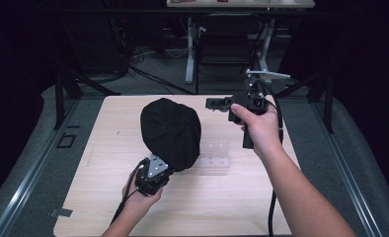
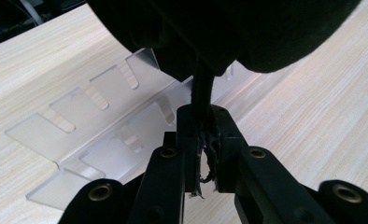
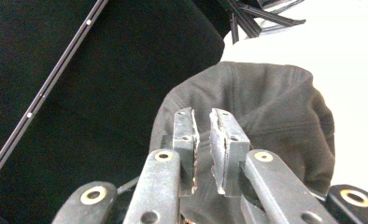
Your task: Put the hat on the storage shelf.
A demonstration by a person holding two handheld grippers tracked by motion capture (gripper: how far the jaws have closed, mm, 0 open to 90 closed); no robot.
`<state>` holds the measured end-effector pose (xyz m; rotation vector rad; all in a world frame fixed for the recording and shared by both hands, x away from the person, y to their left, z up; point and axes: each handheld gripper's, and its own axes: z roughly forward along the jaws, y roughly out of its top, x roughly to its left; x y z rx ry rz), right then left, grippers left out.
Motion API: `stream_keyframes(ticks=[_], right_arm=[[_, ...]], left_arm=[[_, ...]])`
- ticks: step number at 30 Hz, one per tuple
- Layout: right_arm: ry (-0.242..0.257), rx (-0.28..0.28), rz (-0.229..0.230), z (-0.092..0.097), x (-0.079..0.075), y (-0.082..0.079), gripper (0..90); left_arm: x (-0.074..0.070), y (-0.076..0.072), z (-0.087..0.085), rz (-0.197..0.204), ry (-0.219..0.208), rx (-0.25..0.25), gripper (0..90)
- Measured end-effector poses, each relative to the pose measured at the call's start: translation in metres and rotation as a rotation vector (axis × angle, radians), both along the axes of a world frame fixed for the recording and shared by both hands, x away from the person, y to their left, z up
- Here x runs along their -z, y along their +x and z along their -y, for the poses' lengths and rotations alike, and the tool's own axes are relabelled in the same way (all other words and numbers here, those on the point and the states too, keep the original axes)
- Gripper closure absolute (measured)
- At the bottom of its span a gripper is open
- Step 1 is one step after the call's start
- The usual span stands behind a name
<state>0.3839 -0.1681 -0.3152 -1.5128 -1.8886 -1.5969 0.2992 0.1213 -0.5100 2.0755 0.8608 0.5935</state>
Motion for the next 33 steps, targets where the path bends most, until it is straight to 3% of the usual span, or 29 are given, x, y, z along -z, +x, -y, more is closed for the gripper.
stream_keyframes(ticks=[1,2,3,12,21,33], right_arm=[[-0.004,0.001,-0.001,0.001,0.001,0.0,80.3],[-0.006,0.006,-0.003,0.002,0.002,0.0,80.3],[-0.01,0.01,0.0,0.003,0.003,0.0,80.2],[-0.042,0.026,0.002,0.012,0.007,-0.005,80.2],[-0.066,0.04,0.007,0.018,0.01,-0.009,79.9],[-0.155,0.068,0.036,0.024,0.016,-0.019,77.1]], left_arm=[[0.0,0.003,-0.003,-0.004,0.012,0.037,84.2],[0.0,0.003,-0.003,-0.004,0.012,0.037,84.0],[0.002,0.002,-0.004,-0.01,-0.004,0.019,84.0],[0.006,0.002,-0.009,-0.026,-0.05,0.007,83.3],[0.009,0.001,-0.013,-0.04,-0.063,-0.002,82.3],[0.009,-0.004,-0.023,-0.063,-0.114,-0.034,68.8]])
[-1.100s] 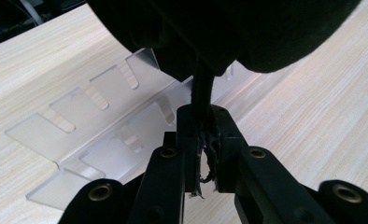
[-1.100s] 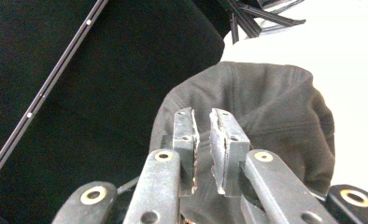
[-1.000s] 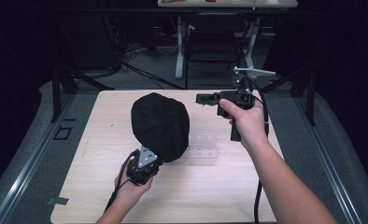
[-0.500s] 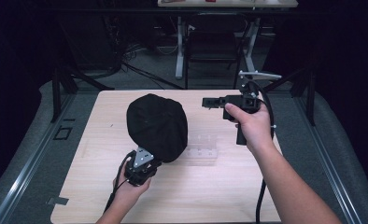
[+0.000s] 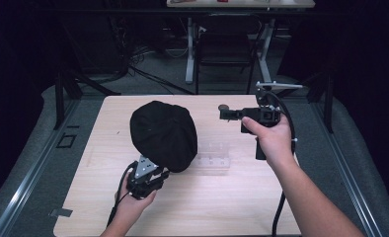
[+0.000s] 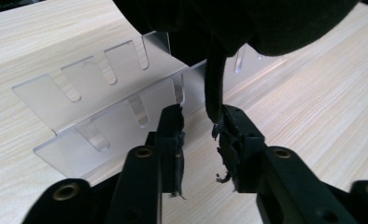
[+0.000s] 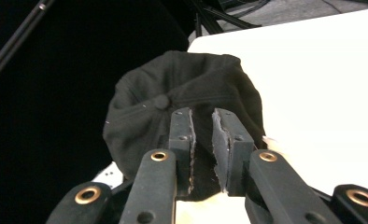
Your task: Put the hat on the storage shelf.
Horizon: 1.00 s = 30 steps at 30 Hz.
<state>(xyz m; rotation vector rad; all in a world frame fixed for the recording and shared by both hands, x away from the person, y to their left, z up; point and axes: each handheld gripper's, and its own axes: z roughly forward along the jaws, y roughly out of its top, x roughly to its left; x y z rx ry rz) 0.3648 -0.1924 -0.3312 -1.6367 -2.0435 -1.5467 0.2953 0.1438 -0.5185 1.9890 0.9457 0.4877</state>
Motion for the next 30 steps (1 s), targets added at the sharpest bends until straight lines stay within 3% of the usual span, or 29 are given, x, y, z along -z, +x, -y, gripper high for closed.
stream_keyframes(ticks=[8,13,23,30], right_arm=[[-0.058,0.03,0.016,0.006,0.008,-0.006,71.2],[-0.106,0.052,0.06,0.011,0.016,-0.011,59.6],[-0.182,0.079,0.096,0.019,0.036,-0.021,43.3],[-0.248,0.092,0.094,0.026,0.049,-0.023,37.9]], left_arm=[[-0.003,-0.004,-0.01,-0.016,-0.032,-0.009,56.8],[-0.003,-0.006,-0.015,-0.037,-0.044,-0.008,49.2],[-0.001,-0.009,-0.026,-0.049,-0.06,-0.028,43.1],[0.002,-0.013,-0.031,-0.065,-0.077,-0.037,41.1]])
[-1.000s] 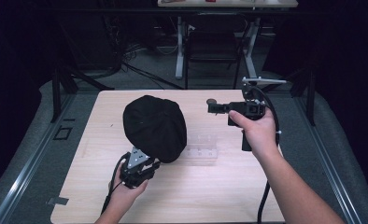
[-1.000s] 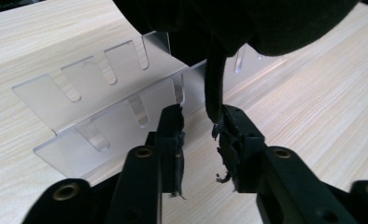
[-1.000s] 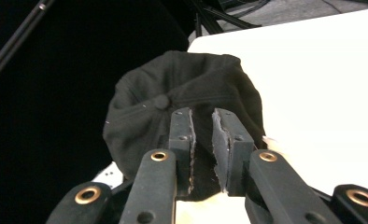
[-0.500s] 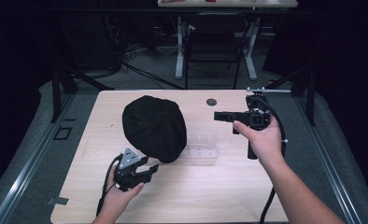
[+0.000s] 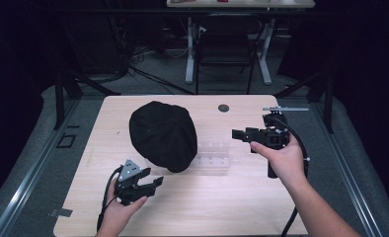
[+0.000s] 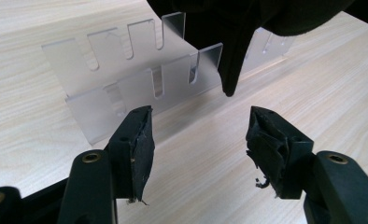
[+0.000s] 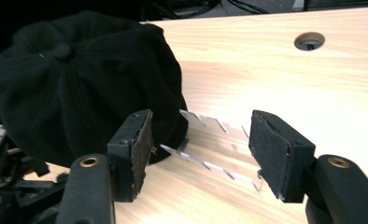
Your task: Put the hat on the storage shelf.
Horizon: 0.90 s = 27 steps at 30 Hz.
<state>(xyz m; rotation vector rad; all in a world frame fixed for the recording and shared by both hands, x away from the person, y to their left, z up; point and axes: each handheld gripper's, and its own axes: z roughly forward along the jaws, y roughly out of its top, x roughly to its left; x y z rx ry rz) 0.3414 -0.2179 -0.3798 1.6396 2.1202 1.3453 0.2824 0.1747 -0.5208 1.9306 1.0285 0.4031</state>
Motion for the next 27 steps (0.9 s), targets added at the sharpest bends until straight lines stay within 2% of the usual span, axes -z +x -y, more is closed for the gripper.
stream_keyframes(ticks=[6,7,9,10,13,16,22,27], right_arm=[[-0.025,-0.002,0.0,0.003,0.012,-0.006,36.6],[-0.045,-0.008,-0.008,0.003,0.013,-0.007,36.2],[-0.092,-0.006,0.003,0.002,0.015,-0.01,35.8],[-0.1,-0.006,0.028,0.002,0.017,-0.012,35.7],[-0.086,-0.012,0.013,0.003,0.023,-0.017,35.7],[-0.131,-0.013,0.031,0.003,0.028,-0.022,35.6],[-0.14,0.004,0.031,0.006,0.042,-0.03,35.6],[-0.124,0.016,0.027,0.011,0.052,-0.033,35.7]], left_arm=[[0.003,-0.002,-0.004,-0.005,-0.008,0.004,37.9],[0.004,-0.002,-0.005,-0.005,-0.01,-0.001,37.5],[0.005,-0.002,-0.008,-0.008,-0.014,-0.002,36.9],[0.006,-0.003,-0.009,-0.007,-0.014,-0.007,36.8],[0.009,-0.003,-0.011,-0.006,-0.016,-0.018,36.0],[0.012,-0.003,-0.012,-0.006,-0.018,-0.025,35.9],[0.016,-0.004,-0.012,-0.011,-0.005,-0.021,35.8],[0.018,-0.004,-0.014,-0.015,-0.008,-0.024,35.8]])
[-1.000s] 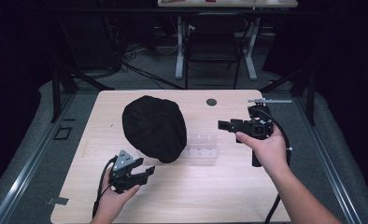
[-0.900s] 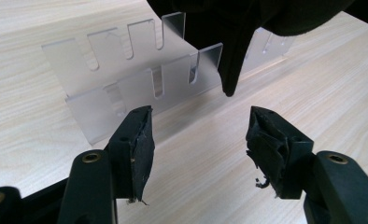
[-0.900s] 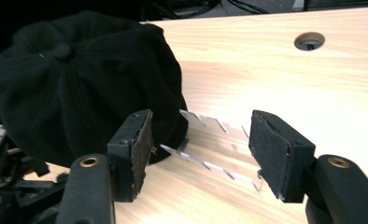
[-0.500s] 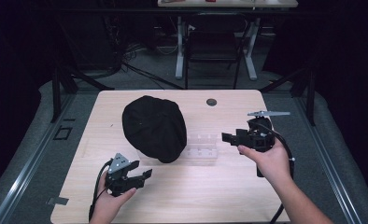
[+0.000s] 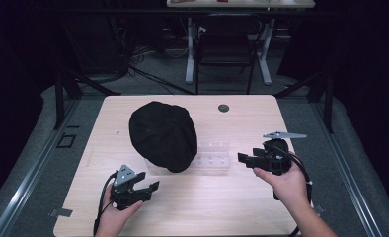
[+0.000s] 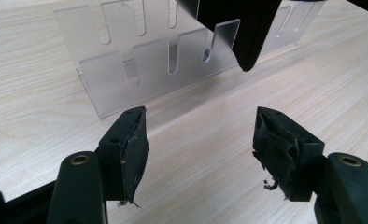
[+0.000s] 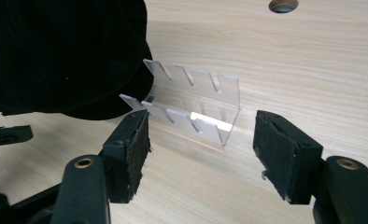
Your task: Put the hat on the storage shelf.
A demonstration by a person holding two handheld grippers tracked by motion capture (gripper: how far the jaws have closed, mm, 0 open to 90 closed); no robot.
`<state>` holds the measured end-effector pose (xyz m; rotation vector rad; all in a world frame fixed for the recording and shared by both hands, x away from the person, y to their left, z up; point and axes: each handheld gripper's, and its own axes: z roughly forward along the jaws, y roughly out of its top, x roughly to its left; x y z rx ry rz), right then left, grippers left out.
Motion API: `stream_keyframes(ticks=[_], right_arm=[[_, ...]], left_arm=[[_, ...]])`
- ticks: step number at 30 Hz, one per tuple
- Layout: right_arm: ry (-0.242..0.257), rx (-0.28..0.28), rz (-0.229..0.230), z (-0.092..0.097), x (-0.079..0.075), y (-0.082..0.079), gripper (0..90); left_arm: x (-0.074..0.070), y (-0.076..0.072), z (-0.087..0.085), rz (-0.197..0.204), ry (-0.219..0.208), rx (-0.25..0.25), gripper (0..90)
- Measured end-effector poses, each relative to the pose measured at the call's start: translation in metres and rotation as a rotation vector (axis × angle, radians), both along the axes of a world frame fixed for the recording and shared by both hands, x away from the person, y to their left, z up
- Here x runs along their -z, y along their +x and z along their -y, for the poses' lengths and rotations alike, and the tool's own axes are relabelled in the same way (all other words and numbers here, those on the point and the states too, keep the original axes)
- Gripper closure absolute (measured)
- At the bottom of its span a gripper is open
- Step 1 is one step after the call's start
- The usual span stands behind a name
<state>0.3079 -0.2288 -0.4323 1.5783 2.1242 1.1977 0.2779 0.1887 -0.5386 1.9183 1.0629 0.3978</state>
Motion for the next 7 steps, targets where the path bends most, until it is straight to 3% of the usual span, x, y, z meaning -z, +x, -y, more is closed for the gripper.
stream_keyframes(ticks=[2,7], right_arm=[[0.011,0.003,-0.011,0.003,0.004,-0.001,35.7],[-0.008,0.012,0.011,0.003,0.015,-0.008,35.7]], left_arm=[[0.001,0.0,-0.001,0.0,0.002,-0.003,35.8],[0.003,-0.001,-0.003,0.0,0.004,-0.007,35.8]])
